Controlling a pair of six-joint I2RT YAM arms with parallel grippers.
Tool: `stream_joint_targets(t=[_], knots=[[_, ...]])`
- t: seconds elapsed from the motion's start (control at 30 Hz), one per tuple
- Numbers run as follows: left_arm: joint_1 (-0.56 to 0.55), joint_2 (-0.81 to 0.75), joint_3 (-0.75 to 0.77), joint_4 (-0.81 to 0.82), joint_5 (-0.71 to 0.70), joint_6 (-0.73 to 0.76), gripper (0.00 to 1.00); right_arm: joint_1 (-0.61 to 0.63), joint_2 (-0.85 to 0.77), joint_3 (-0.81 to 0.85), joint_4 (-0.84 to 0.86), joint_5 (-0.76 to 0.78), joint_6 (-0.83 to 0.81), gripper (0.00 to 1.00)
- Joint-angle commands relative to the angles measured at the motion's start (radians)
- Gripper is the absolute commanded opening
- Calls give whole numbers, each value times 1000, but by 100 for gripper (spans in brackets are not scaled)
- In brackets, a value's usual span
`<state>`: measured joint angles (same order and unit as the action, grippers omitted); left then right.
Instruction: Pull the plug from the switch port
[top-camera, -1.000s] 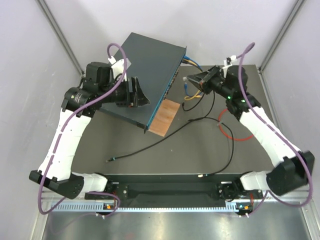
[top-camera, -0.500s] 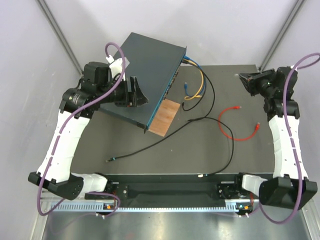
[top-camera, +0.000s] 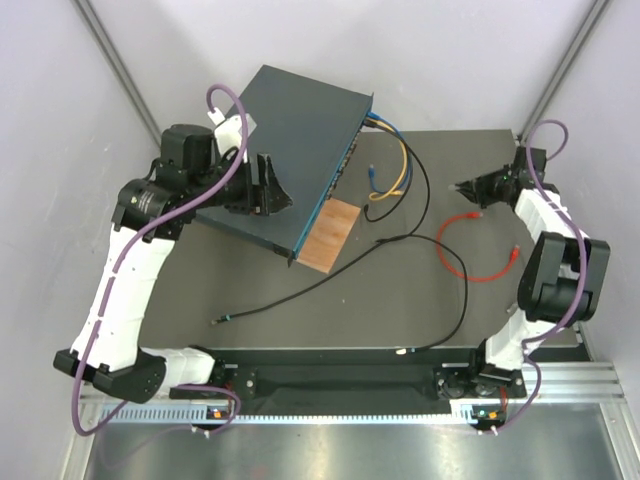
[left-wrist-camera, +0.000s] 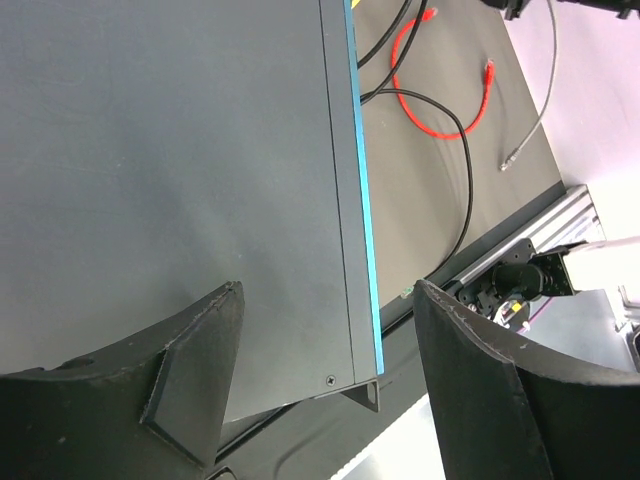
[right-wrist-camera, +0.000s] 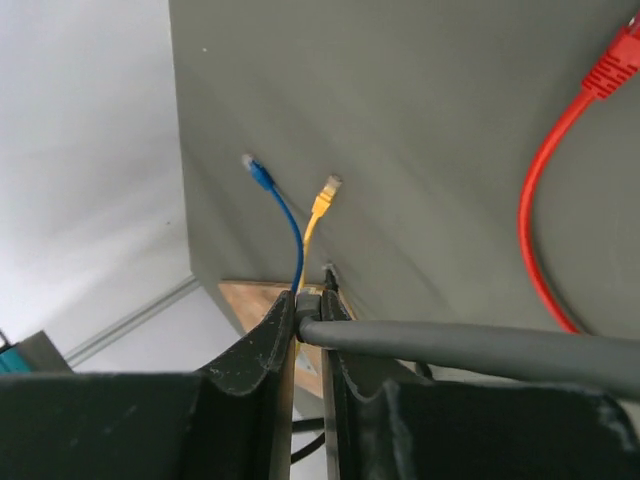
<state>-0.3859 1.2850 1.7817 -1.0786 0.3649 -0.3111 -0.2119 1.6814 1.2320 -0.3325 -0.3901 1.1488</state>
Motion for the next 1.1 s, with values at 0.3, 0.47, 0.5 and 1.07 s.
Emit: stream_joint_targets(t=[0.3, 0.47, 0.5, 1.07], knots=[[2, 8, 39, 14, 31, -71, 73, 46, 87, 144, -43, -9, -267, 55], [2, 22, 38, 16, 29, -105, 73, 100, -7, 230, -128, 25, -327, 56], [2, 23, 38, 19, 26, -115, 73, 120, -29, 239, -128, 26, -322, 56], [4, 40, 27, 63, 25, -164, 72, 436, -160, 142, 507, 8, 127, 40]])
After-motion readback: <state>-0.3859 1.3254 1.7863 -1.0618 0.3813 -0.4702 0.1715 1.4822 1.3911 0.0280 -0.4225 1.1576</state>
